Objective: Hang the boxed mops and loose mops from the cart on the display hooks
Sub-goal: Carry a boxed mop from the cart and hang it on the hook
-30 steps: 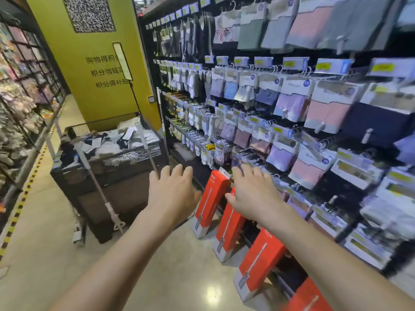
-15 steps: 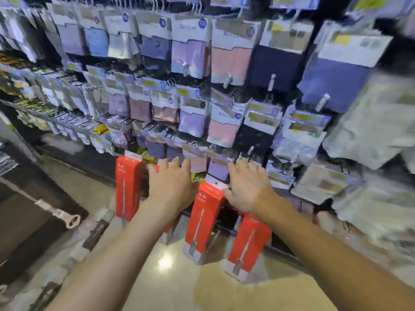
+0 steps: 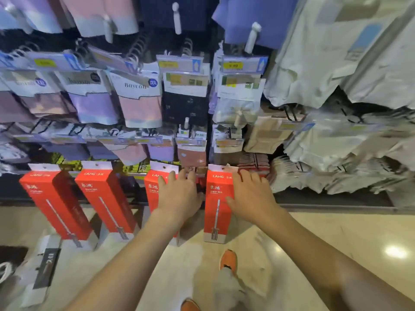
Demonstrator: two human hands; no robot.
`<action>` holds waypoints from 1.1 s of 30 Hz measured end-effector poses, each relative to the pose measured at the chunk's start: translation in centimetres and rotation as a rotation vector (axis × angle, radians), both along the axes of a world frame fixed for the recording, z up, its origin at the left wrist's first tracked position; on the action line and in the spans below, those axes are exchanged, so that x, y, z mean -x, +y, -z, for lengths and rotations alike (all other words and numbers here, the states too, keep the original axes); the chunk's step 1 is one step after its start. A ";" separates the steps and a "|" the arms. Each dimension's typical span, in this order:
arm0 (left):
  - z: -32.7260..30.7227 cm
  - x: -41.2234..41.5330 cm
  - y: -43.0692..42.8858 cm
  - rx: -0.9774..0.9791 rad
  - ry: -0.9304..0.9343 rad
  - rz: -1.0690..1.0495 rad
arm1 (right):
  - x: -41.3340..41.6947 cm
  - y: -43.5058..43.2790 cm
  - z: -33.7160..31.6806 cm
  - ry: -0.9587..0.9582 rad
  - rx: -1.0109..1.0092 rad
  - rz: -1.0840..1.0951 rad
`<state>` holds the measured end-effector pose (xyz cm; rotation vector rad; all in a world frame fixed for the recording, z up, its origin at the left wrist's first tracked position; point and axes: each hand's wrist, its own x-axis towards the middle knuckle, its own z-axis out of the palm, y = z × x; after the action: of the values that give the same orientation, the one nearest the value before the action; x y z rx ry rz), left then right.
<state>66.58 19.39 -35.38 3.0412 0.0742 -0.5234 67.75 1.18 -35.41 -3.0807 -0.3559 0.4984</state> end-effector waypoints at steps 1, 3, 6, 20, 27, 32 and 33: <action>1.2 -0.7 -0.7 0.011 0.015 0.012 | -0.6 -0.5 1.1 0.015 0.001 0.012; 3.6 -2.2 -1.8 0.025 0.036 0.032 | -2.1 -1.5 3.3 0.053 -0.001 0.027; 7.0 -4.3 -3.2 0.060 0.078 0.050 | -4.4 -2.7 6.6 0.112 -0.017 0.050; 25.4 -16.0 -4.1 0.554 0.041 -0.318 | -14.8 -5.6 23.2 0.196 -0.343 0.388; 31.8 -18.6 -4.5 0.862 -0.116 -0.612 | -17.8 -4.9 31.1 0.195 -0.657 0.615; 34.9 -20.1 -4.4 0.902 -0.145 -0.635 | -19.1 -4.6 34.3 0.117 -0.729 0.680; 35.1 -20.2 -4.3 0.911 -0.157 -0.643 | -19.2 -4.6 34.7 0.101 -0.736 0.687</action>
<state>86.74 15.04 -70.50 1.9968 0.5926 -0.1744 86.92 -3.42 -70.08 -2.2412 0.4240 0.3698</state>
